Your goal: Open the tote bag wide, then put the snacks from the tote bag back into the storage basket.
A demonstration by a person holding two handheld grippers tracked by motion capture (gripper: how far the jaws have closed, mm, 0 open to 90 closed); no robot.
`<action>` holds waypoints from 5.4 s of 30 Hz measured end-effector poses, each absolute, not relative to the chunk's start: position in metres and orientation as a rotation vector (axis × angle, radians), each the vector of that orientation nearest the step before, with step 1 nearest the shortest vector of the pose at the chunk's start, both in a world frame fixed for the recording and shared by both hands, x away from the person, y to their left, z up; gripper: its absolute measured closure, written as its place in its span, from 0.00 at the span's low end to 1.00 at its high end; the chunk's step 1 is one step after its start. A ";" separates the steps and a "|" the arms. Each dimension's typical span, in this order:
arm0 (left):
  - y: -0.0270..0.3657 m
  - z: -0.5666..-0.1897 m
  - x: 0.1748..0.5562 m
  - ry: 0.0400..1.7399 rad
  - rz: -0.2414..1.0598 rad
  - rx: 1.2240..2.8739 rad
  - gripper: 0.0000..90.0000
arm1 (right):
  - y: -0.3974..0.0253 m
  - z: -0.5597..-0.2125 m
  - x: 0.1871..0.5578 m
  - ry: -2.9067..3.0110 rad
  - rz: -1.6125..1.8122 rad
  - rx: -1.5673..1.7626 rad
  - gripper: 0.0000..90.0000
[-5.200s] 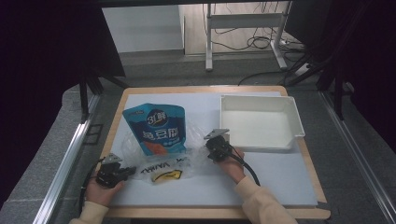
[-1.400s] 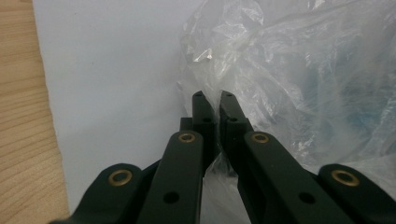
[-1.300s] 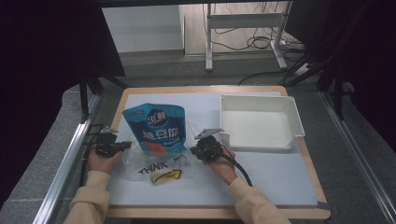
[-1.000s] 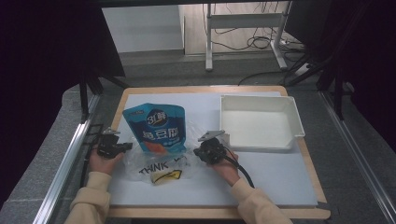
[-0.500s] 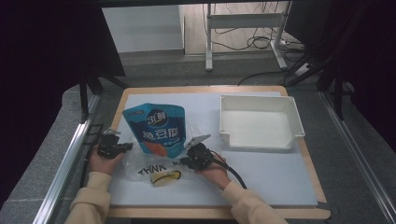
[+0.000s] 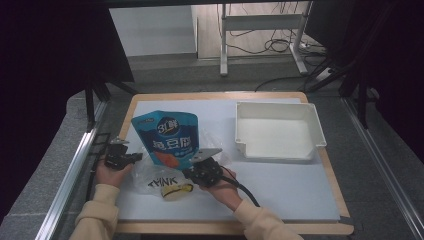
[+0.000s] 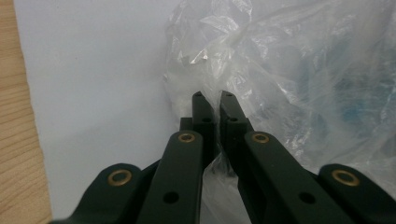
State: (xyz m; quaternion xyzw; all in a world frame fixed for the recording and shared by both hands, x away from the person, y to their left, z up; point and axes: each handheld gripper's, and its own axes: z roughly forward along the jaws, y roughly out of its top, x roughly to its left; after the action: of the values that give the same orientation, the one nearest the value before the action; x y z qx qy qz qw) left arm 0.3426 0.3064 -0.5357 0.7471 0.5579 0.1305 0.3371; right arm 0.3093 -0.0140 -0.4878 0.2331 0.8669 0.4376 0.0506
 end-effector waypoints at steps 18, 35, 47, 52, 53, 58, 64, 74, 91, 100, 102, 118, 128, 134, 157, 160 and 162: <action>0.307 -0.535 0.342 1.446 0.334 1.945 0.98 | 0.042 -0.536 0.295 2.831 1.163 0.645 0.99; 0.308 -0.534 0.342 1.445 0.333 1.945 0.98 | 0.077 -0.533 0.301 2.785 1.179 0.656 0.99; 0.308 -0.534 0.342 1.451 0.337 1.936 0.98 | 0.046 -0.512 0.281 2.780 1.243 0.553 0.99; 0.309 -0.533 0.342 1.449 0.335 1.937 0.98 | -0.003 -0.466 0.277 2.684 1.321 0.570 0.99; 0.309 -0.533 0.341 1.449 0.335 1.936 0.98 | -0.013 -0.459 0.279 2.661 1.319 0.577 0.99; 0.309 -0.533 0.342 1.450 0.332 1.925 0.98 | -0.051 -0.452 0.303 2.606 1.241 0.679 0.99; 0.311 -0.533 0.342 1.453 0.334 1.922 0.98 | -0.075 -0.485 0.336 2.604 1.167 0.835 0.99; 0.309 -0.534 0.342 1.456 0.335 1.931 0.98 | -0.104 -0.534 0.347 2.582 1.142 0.996 0.99; 0.309 -0.532 0.340 1.433 0.348 1.915 0.96 | -0.105 -0.514 0.342 2.483 1.254 0.947 0.99; 0.321 -0.518 0.332 1.374 0.388 1.781 0.68 | -0.110 -0.498 0.342 2.431 1.321 0.925 0.99; 0.323 -0.513 0.330 1.355 0.403 1.761 0.57 | -0.110 -0.497 0.343 2.427 1.323 0.925 0.99; 0.324 -0.481 0.314 1.280 0.430 1.724 0.22 | -0.112 -0.483 0.342 2.406 1.372 0.896 0.95; 0.312 -0.469 0.293 1.220 0.430 1.761 0.23 | -0.111 -0.465 0.343 2.391 1.450 0.841 0.68; 0.307 -0.465 0.283 1.196 0.427 1.774 0.24 | -0.109 -0.454 0.341 2.377 1.490 0.799 0.57; 0.300 -0.462 0.269 1.156 0.421 1.783 0.25 | -0.113 -0.430 0.336 2.327 1.551 0.782 0.44; 0.300 -0.462 0.271 1.157 0.418 1.780 0.25 | -0.111 -0.428 0.337 2.321 1.551 0.785 0.44; 0.300 -0.463 0.271 1.155 0.419 1.790 0.25 | -0.110 -0.426 0.337 2.312 1.558 0.785 0.44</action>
State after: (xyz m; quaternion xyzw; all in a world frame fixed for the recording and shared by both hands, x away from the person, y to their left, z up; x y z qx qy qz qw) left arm 0.2708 0.2996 -0.4628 0.7292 0.4707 0.1708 0.4664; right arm 0.3372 -0.1100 -0.4264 0.2689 0.7922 0.5339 0.1225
